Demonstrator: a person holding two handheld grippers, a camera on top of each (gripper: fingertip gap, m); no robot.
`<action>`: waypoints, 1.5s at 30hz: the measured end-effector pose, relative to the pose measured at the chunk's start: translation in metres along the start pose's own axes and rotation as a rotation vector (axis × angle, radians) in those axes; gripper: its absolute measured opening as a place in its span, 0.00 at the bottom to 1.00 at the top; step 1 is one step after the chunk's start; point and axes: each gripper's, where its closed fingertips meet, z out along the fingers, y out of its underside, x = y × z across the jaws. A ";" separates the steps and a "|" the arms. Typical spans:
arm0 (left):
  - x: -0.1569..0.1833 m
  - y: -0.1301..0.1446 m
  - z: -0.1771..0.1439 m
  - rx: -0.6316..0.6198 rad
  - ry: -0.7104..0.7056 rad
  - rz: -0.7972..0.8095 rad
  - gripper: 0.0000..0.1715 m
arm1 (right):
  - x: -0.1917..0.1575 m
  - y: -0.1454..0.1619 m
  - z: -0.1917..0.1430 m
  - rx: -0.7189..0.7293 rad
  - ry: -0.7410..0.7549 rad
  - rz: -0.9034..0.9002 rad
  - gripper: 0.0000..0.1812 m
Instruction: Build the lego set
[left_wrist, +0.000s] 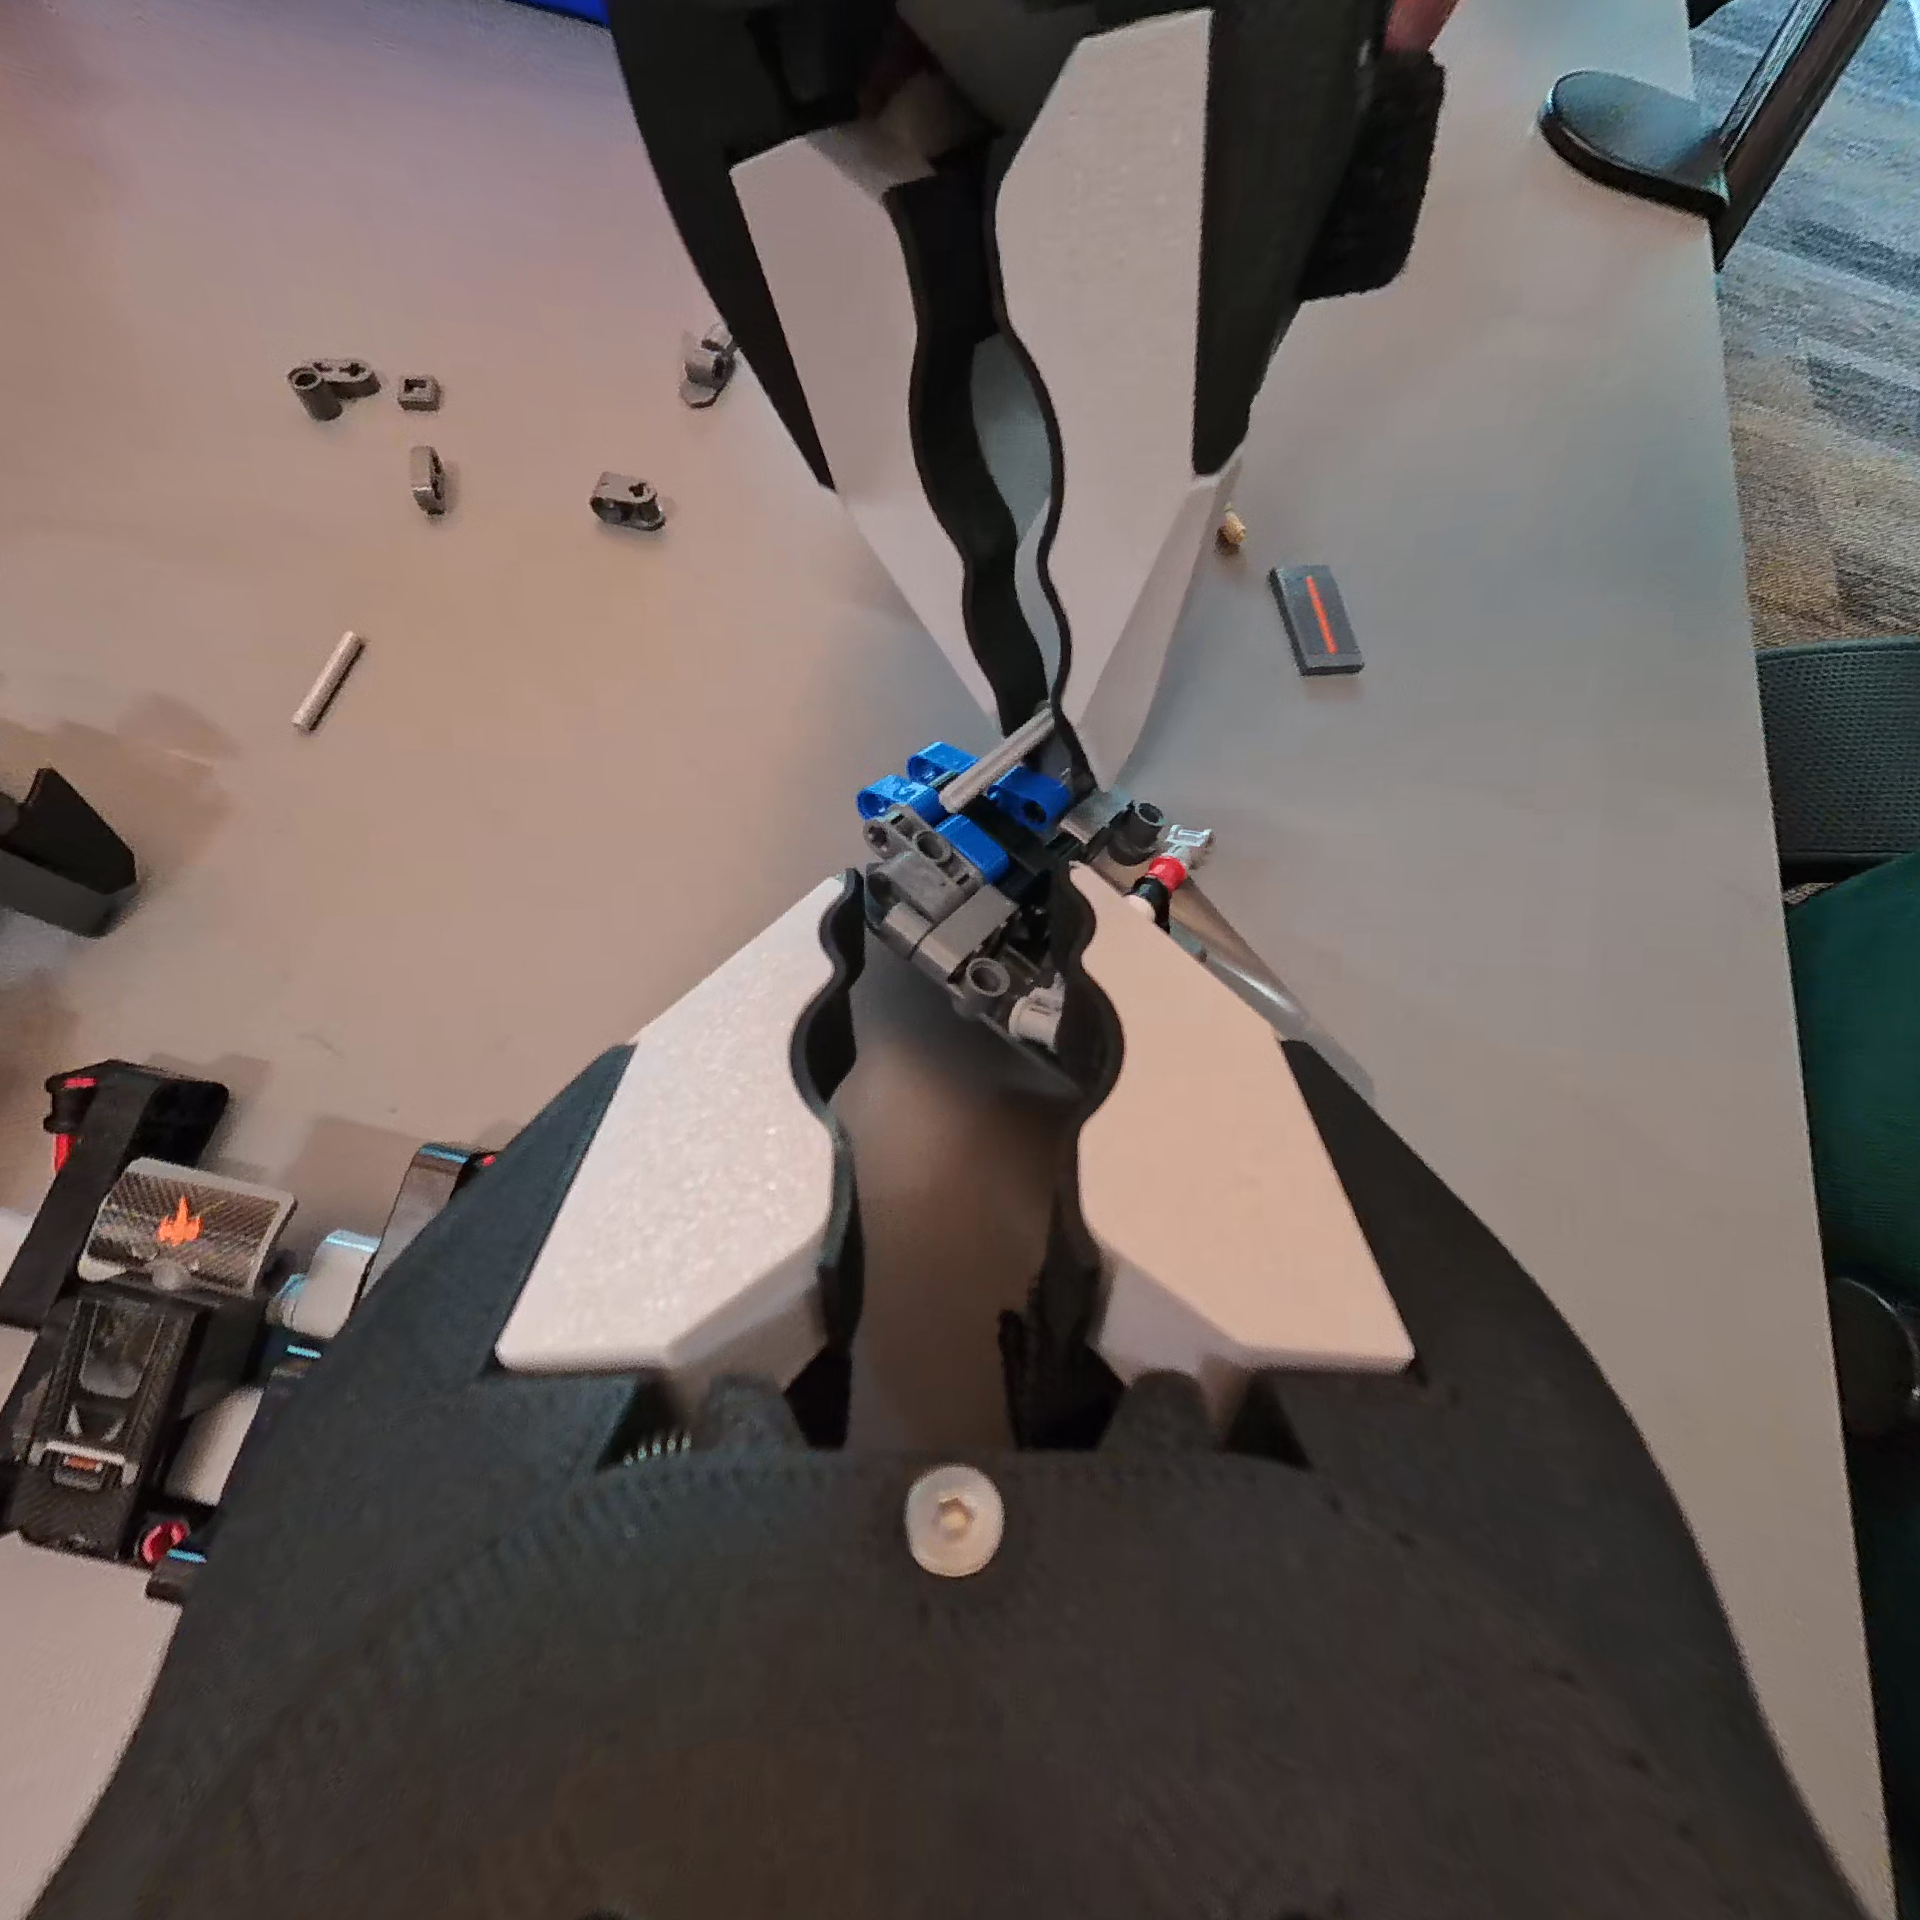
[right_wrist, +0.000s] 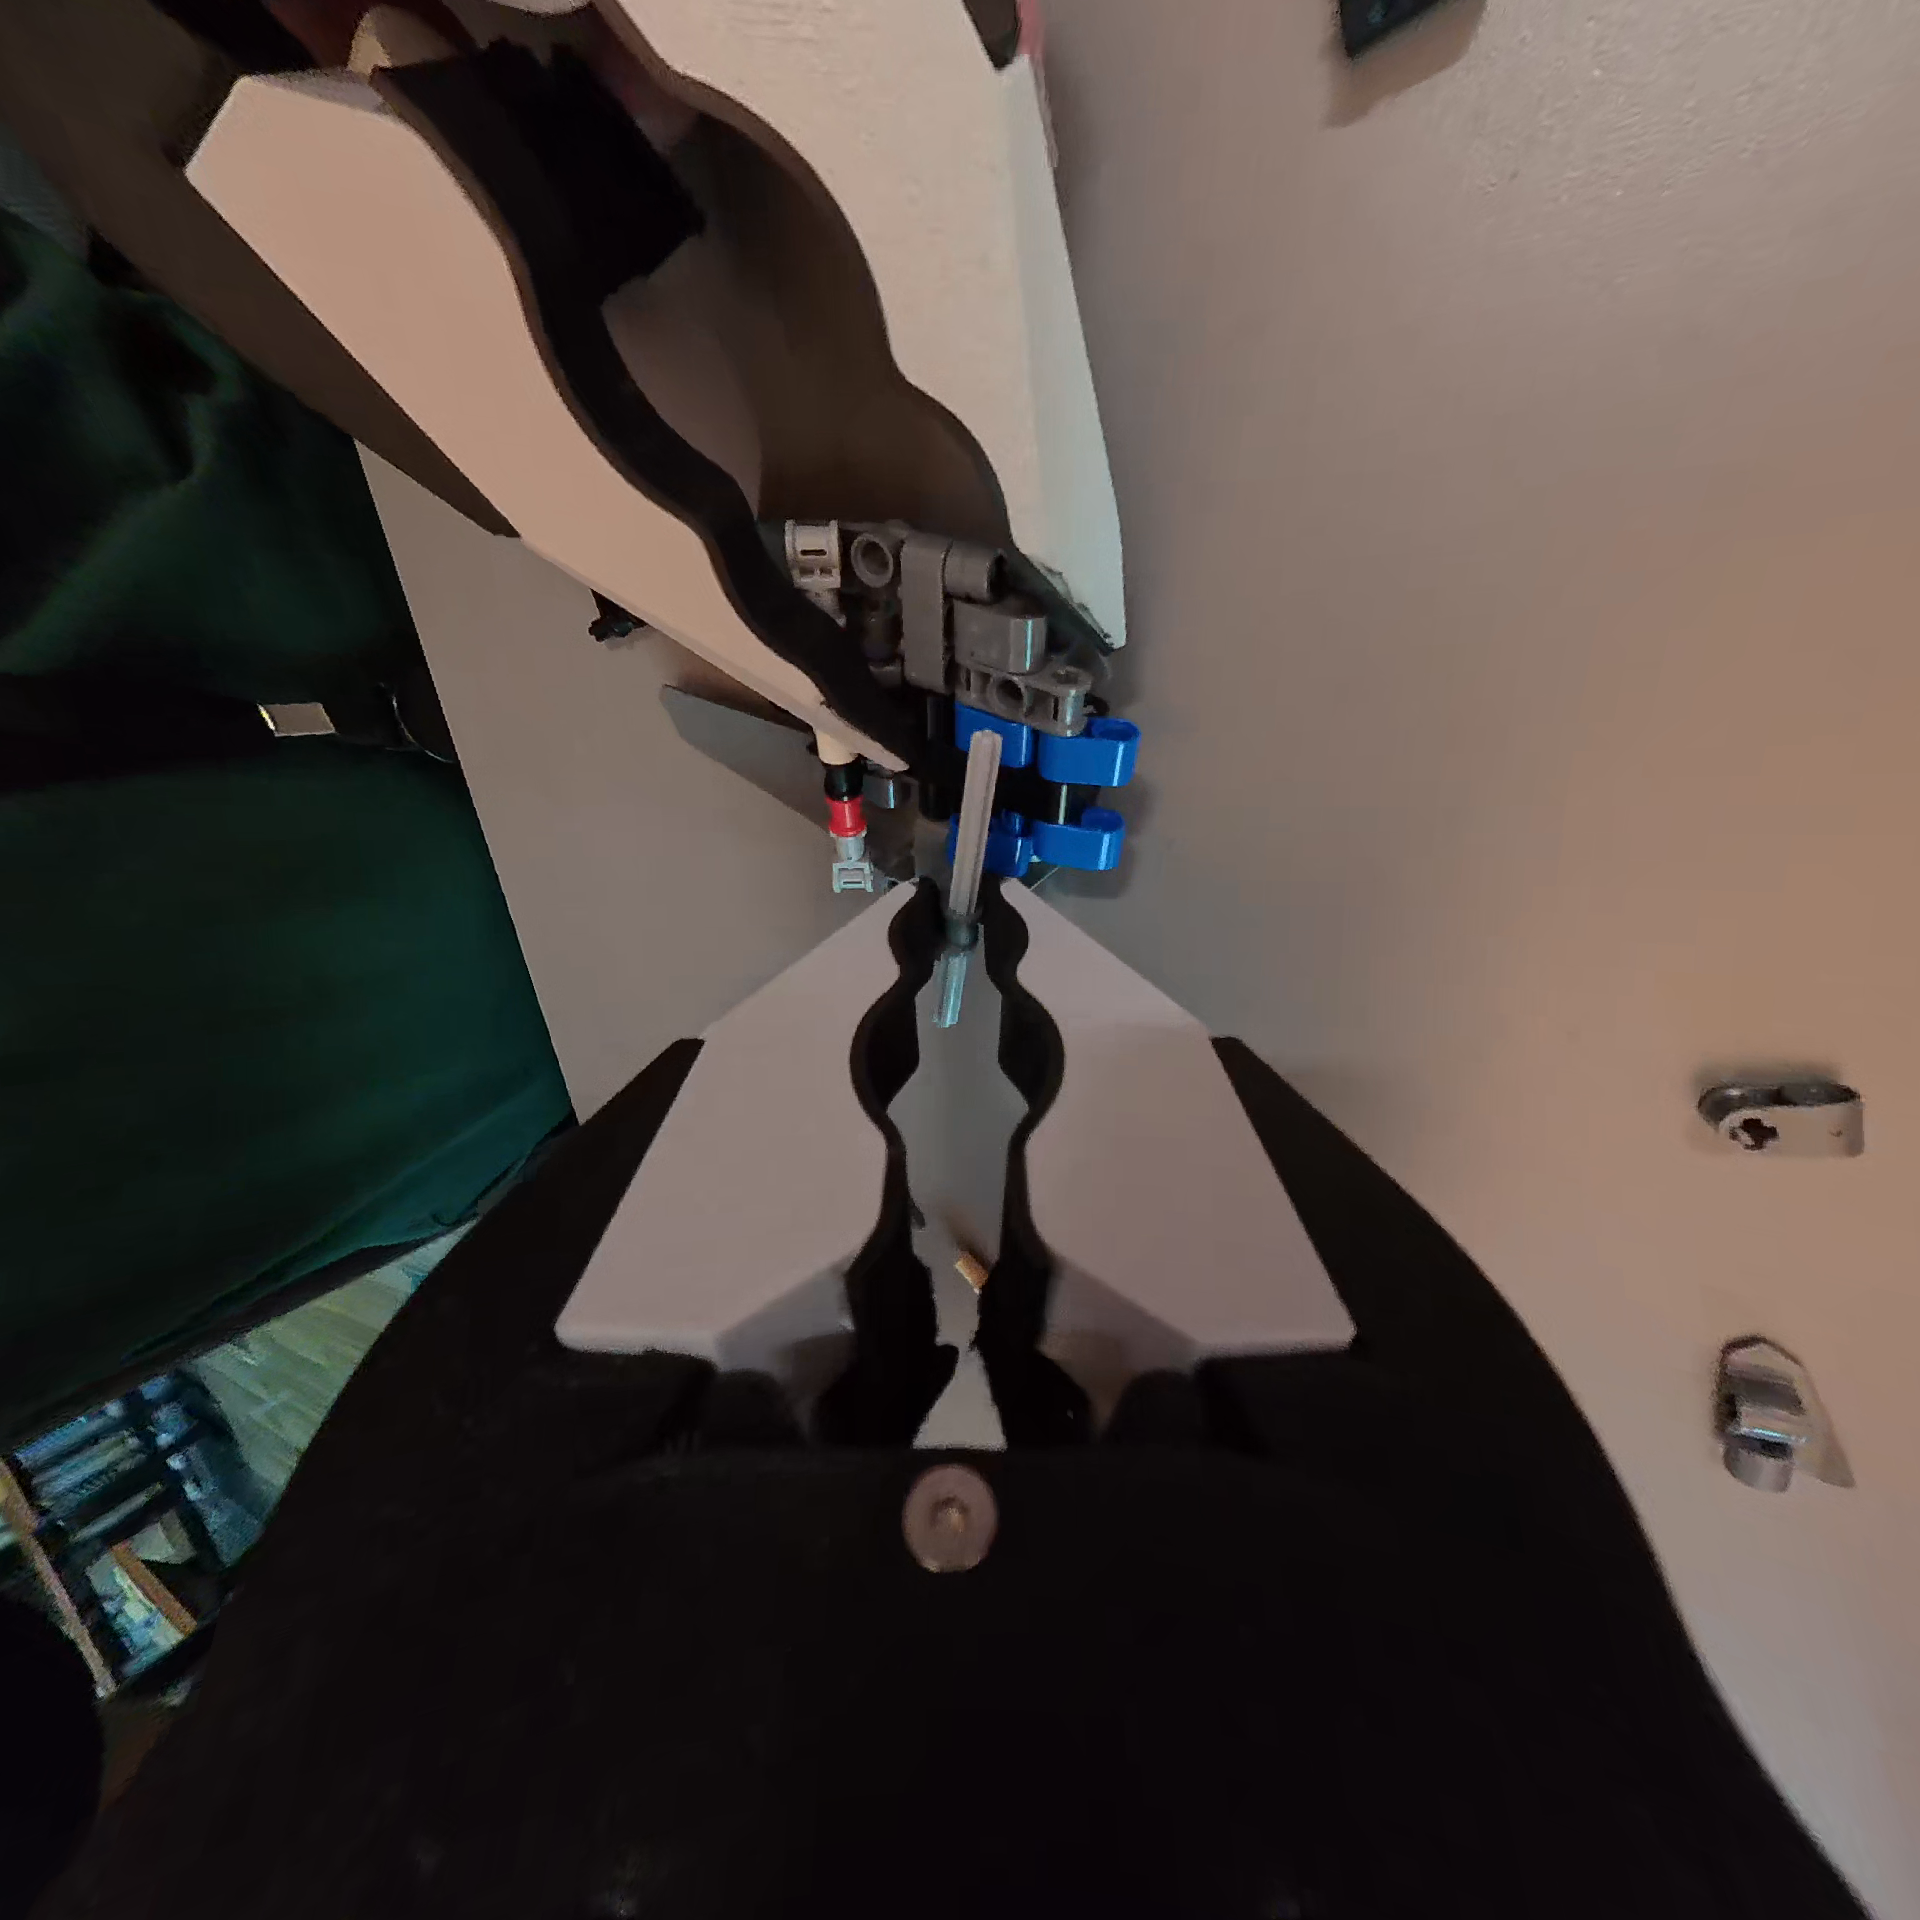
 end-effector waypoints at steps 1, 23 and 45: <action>0.000 0.000 0.000 0.000 0.000 -0.001 0.20 | 0.000 0.000 0.000 0.011 -0.010 0.021 0.03; -0.001 0.002 0.000 -0.012 -0.006 -0.013 0.20 | 0.001 -0.010 0.001 0.264 0.032 -0.018 0.02; -0.009 -0.001 -0.014 0.024 0.047 -0.086 0.26 | 0.001 -0.002 -0.024 0.385 0.094 0.001 0.13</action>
